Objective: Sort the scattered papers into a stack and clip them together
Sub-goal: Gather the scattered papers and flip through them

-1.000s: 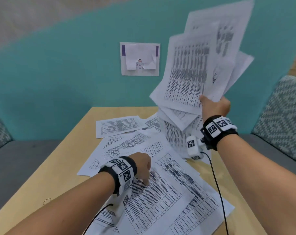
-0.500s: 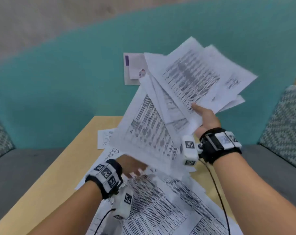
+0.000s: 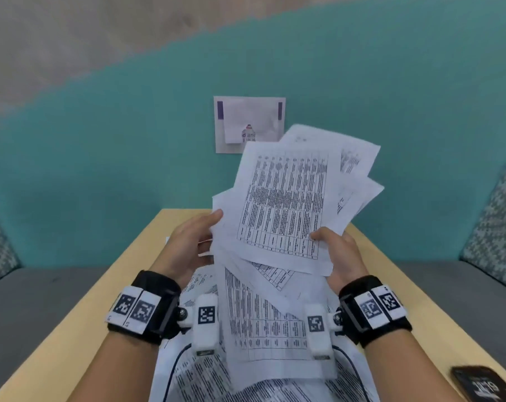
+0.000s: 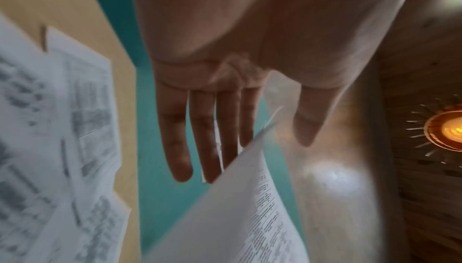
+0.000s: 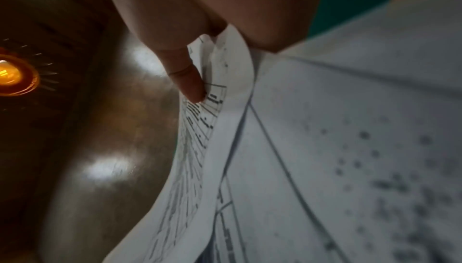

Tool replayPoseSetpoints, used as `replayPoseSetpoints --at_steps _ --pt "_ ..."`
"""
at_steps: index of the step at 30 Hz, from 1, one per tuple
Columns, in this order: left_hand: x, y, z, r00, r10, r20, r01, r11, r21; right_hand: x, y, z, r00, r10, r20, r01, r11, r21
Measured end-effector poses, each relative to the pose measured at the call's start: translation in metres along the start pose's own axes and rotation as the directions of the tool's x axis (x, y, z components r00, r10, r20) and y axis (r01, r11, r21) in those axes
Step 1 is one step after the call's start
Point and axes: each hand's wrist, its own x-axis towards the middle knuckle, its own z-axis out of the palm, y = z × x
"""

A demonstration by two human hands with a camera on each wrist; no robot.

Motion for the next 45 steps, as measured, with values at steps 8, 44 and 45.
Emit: replayPoseSetpoints --at_steps 8,44,45 --pt "0.014 0.008 -0.010 0.939 0.325 -0.109 -0.306 0.939 0.160 0.021 -0.021 0.016 0.906 -0.422 0.044 0.424 0.897 -0.124" --pt "0.013 0.014 0.017 0.734 0.675 -0.069 -0.495 0.603 0.626 0.016 -0.022 0.034 0.764 -0.637 0.101 0.637 0.720 -0.277" --pt "0.015 0.011 0.017 0.757 0.649 -0.074 -0.471 0.621 0.626 0.017 -0.018 0.034 0.788 -0.608 0.101 0.607 0.739 -0.291"
